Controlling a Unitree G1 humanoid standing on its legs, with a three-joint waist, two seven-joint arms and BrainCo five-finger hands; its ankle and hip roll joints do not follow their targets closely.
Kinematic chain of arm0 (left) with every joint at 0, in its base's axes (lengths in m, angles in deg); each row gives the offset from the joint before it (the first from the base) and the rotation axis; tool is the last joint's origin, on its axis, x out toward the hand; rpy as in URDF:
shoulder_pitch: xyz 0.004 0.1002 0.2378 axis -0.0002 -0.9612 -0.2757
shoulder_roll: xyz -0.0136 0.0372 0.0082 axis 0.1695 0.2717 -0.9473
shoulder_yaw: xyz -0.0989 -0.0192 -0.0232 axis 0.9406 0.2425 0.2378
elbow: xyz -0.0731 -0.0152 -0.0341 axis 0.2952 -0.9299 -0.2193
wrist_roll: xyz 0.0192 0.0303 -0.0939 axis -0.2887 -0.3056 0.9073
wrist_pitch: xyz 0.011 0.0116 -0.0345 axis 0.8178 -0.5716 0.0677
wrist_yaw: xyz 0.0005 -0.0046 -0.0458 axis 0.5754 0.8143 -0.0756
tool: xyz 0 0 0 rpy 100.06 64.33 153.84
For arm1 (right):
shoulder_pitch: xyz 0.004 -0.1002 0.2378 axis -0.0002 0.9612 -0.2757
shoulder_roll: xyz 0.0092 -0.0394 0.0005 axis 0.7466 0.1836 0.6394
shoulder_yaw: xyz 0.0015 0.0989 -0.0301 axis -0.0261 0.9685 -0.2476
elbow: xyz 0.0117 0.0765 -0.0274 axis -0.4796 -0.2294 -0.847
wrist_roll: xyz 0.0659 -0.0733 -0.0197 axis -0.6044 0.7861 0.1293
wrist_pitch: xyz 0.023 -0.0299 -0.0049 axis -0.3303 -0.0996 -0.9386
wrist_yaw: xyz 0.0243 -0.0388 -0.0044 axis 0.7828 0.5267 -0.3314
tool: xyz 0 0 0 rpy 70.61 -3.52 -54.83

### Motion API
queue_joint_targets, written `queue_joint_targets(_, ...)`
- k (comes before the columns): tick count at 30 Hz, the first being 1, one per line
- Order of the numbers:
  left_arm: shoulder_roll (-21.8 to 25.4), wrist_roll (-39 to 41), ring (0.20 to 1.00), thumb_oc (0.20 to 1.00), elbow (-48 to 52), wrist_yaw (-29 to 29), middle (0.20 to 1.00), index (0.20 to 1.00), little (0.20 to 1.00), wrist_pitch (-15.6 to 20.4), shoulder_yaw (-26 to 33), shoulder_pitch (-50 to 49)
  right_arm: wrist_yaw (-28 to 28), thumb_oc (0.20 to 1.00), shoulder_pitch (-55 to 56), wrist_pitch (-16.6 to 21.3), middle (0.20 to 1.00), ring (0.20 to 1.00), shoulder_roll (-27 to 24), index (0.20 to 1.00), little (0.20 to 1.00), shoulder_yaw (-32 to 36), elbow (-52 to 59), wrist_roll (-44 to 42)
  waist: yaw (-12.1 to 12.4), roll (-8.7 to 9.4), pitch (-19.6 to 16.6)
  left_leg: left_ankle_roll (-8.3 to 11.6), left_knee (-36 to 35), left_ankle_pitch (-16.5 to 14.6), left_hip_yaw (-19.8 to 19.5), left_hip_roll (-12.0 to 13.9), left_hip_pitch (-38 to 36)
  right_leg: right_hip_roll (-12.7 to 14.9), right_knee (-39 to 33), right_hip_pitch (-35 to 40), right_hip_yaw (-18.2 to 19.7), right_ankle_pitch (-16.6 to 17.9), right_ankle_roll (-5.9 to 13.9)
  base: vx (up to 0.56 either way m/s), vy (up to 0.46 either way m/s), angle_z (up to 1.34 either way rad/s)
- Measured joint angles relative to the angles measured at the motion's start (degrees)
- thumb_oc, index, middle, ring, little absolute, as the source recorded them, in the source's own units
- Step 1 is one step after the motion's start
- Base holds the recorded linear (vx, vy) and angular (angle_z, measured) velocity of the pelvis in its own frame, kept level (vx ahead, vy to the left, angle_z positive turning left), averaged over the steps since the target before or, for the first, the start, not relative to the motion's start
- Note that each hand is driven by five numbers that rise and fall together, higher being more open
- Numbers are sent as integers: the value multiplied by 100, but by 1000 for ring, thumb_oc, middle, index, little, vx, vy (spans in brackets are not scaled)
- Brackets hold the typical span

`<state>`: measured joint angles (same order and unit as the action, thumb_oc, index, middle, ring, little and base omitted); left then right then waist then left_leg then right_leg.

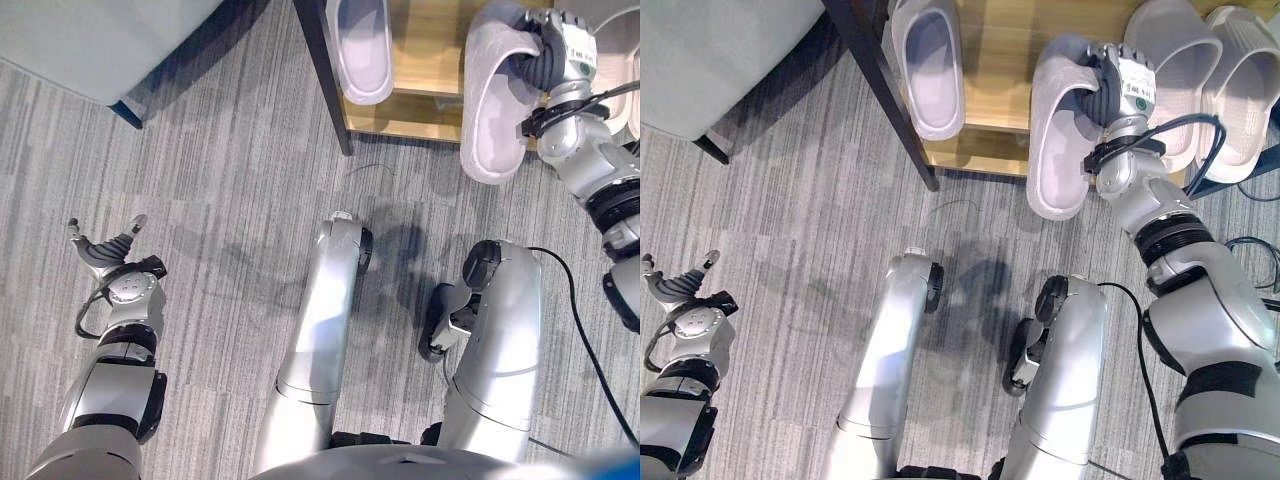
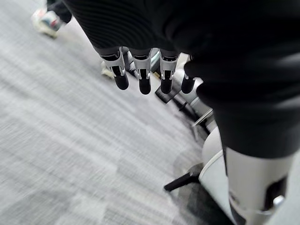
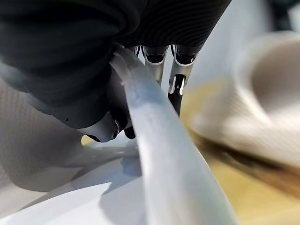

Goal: Arrange the slippers neatly on the shoe rack.

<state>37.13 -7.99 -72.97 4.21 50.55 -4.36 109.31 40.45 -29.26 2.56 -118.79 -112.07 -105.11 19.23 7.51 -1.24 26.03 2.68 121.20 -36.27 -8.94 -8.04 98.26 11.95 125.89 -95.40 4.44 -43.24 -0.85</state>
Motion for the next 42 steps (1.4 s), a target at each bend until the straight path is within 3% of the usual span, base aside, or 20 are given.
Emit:
queue_joint_targets(1,43,121,1000,1000,-4,-111,1000,1000,1000,27,8,48,-152,200,-463,36,200,200,-4,200,200,-235,-678,-195,101,4,129,-20,162,-36,-12,-10,-31,-3,207,-3,18,-59,-118,27,-58,0)
queue_joint_targets(5,166,292,1000,1000,-53,-360,1000,1000,1000,58,-33,274,-255,200,-1083,133,200,200,-4,200,200,-390,-1625,-624,347,12,339,-3,288,-46,-97,-42,-114,14,394,61,-12,-95,-212,22,-35,5)
queue_joint_targets(10,229,490,1000,1000,285,-404,1000,1000,1000,251,240,-131,-320,200,-1233,135,200,200,-87,200,200,-387,-1413,-941,332,19,340,13,-94,-49,-81,-45,-325,49,22,274,-81,-103,-215,2,-32,4)
queue_joint_targets(23,147,492,1000,1000,1371,-476,1000,1000,1000,502,463,-1053,-669,200,-1487,130,200,200,-207,200,200,-452,-1828,-981,827,33,342,22,-483,-35,-86,-254,-512,306,-297,591,-178,-235,-229,12,-29,9)
queue_joint_targets(24,147,490,1000,1000,1370,-476,1000,1000,1000,513,459,-1052,-730,448,-1487,131,448,448,-207,448,448,-453,-1829,-977,848,33,342,24,-489,-34,-86,-277,-510,323,-297,596,-180,-239,-235,0,-14,7)
queue_joint_targets(25,144,485,1000,1000,1380,-481,1000,1000,1000,528,452,-1053,-785,1000,-1487,130,1000,1000,-204,1000,1000,-440,-1863,-977,862,34,343,23,-495,-34,-89,-277,-505,323,-304,603,-180,-255,-244,0,-22,4)
queue_joint_targets(35,65,442,1000,1000,1458,-858,1000,1000,1000,582,410,-1554,-1214,1000,-1485,107,1000,1000,-202,1000,1000,133,-2155,-1556,889,36,345,21,-489,-17,-59,-317,-526,369,-265,626,-145,-284,-220,-19,8,1)
queue_joint_targets(42,-316,486,1000,1000,1318,-838,1000,1000,1000,588,408,-1691,-1018,1000,-1176,208,1000,1000,-250,1000,1000,768,-1554,-2094,852,33,346,33,-499,9,-33,-341,-546,377,-265,636,-117,-283,-218,-63,29,1)
